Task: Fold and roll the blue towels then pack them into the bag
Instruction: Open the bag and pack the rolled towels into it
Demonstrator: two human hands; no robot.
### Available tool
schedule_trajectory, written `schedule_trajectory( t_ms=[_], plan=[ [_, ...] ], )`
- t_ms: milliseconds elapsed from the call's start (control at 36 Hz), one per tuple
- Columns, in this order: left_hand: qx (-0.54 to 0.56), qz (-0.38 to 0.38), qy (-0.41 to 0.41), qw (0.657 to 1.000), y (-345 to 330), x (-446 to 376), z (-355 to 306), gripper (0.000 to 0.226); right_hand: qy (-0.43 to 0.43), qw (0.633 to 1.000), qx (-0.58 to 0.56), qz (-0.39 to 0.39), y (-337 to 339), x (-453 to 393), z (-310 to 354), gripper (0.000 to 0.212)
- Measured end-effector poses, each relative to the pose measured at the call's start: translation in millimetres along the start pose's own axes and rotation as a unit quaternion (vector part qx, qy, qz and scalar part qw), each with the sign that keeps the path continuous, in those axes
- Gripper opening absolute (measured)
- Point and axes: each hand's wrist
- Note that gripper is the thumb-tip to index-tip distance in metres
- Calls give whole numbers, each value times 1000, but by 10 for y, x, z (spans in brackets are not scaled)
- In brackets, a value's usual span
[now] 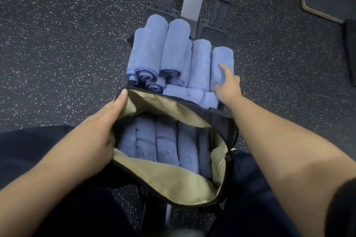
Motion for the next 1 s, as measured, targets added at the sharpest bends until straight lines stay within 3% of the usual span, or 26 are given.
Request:
schedule_trajectory(
  t_ms=[583, 1000],
  plan=[
    [0, 0, -12, 1000, 14, 6, 0, 114, 146, 980, -101, -87, 388, 1077, -14, 73],
    [22, 7, -8, 1000, 7, 79, -40, 110, 215, 955, -206, 2, 236, 2013, 139, 70]
  ],
)
Point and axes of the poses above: each hand's wrist, its own x-axis away from the middle knuckle, its own y-axis out of the back of the hand, z = x × y, and after that the axes turned 3 degrees about -y, right-handed
